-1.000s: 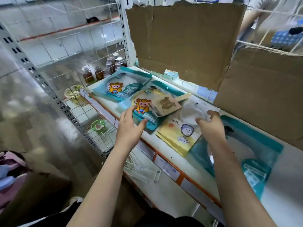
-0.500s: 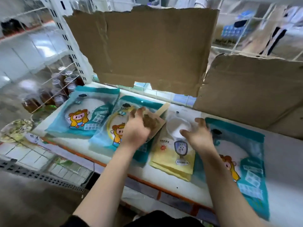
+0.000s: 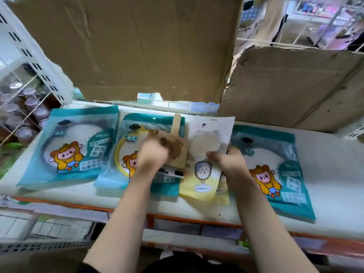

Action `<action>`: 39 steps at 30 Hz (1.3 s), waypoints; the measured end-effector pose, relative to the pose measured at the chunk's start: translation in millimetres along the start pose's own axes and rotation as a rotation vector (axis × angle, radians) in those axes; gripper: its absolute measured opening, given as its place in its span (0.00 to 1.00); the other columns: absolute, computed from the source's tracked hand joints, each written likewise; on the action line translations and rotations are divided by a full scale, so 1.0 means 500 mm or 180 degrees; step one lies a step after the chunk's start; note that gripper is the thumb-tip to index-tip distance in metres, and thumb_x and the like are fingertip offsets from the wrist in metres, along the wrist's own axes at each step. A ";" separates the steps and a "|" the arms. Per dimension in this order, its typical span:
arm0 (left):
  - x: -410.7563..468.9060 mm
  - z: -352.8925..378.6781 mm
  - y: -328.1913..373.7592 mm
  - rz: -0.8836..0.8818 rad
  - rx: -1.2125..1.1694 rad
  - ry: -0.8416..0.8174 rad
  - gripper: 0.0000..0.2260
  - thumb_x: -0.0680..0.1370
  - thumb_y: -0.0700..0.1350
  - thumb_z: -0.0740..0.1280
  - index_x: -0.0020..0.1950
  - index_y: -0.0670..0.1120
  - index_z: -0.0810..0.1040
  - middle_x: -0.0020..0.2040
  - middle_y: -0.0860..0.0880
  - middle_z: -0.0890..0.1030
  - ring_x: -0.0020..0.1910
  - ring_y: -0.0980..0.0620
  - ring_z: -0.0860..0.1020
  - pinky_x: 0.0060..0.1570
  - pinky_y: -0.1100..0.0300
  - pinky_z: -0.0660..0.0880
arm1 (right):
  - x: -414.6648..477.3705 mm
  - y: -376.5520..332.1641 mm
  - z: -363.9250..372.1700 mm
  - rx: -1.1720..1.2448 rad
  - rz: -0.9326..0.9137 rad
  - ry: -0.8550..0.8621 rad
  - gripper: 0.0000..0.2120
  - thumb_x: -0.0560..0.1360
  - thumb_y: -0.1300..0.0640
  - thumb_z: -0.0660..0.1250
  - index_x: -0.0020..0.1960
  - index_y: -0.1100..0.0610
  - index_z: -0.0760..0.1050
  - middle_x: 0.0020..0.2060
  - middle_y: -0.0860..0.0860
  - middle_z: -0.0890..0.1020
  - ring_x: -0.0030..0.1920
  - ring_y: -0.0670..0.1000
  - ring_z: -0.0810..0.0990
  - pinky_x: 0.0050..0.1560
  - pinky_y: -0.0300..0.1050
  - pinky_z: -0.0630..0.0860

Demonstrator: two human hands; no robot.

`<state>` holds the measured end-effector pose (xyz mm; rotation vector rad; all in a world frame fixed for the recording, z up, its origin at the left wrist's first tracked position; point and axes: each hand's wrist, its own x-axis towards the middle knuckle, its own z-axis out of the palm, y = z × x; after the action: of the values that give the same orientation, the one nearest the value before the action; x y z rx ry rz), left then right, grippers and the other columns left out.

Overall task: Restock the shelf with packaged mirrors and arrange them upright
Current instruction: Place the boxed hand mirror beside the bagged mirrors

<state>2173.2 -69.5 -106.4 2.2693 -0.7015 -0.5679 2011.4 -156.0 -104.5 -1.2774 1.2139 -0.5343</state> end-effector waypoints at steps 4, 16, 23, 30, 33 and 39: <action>-0.035 -0.015 0.017 0.0016 -0.1353 0.0083 0.06 0.80 0.42 0.61 0.56 0.46 0.74 0.52 0.49 0.78 0.50 0.51 0.77 0.49 0.60 0.73 | -0.024 -0.005 -0.045 0.0535 0.0061 0.0220 0.03 0.75 0.65 0.65 0.44 0.59 0.75 0.36 0.55 0.80 0.36 0.54 0.78 0.37 0.44 0.76; -0.148 0.142 0.173 0.0571 -0.2308 -0.0676 0.04 0.75 0.39 0.66 0.45 0.49 0.77 0.46 0.46 0.82 0.46 0.45 0.80 0.53 0.47 0.76 | -0.104 0.046 -0.323 0.1776 -0.0508 0.0727 0.10 0.74 0.66 0.63 0.55 0.63 0.75 0.50 0.63 0.80 0.50 0.60 0.80 0.54 0.57 0.76; -0.304 0.354 0.319 0.0558 -0.2585 -0.0952 0.05 0.77 0.36 0.66 0.46 0.47 0.75 0.38 0.55 0.78 0.37 0.57 0.77 0.36 0.71 0.72 | -0.200 0.138 -0.595 0.1508 -0.0460 0.1143 0.08 0.76 0.65 0.62 0.39 0.58 0.73 0.30 0.53 0.78 0.33 0.54 0.77 0.40 0.47 0.72; -0.482 0.541 0.468 0.1039 -0.2559 -0.1324 0.07 0.78 0.37 0.64 0.45 0.49 0.74 0.43 0.51 0.80 0.40 0.56 0.78 0.34 0.68 0.75 | -0.267 0.211 -0.874 0.1449 -0.0477 0.1327 0.05 0.76 0.63 0.64 0.45 0.57 0.79 0.40 0.55 0.84 0.45 0.59 0.81 0.54 0.57 0.76; -0.540 0.604 0.499 0.0987 -0.2544 -0.1445 0.05 0.78 0.37 0.64 0.47 0.47 0.74 0.43 0.49 0.80 0.42 0.53 0.78 0.35 0.67 0.75 | -0.291 0.231 -0.960 0.1442 -0.0329 0.1416 0.04 0.76 0.62 0.65 0.46 0.57 0.79 0.42 0.56 0.84 0.49 0.61 0.81 0.57 0.59 0.76; -0.571 0.681 0.595 0.0877 -0.2770 -0.1326 0.07 0.77 0.38 0.65 0.46 0.50 0.75 0.44 0.50 0.80 0.46 0.50 0.78 0.46 0.57 0.76 | -0.280 0.234 -1.081 0.1420 -0.0441 0.1398 0.04 0.76 0.62 0.65 0.49 0.57 0.78 0.46 0.57 0.84 0.51 0.59 0.81 0.59 0.57 0.76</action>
<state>1668.0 -240.1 -65.6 1.2393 -0.7509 -0.9880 1446.9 -232.7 -70.9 -0.8869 1.2705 -1.1629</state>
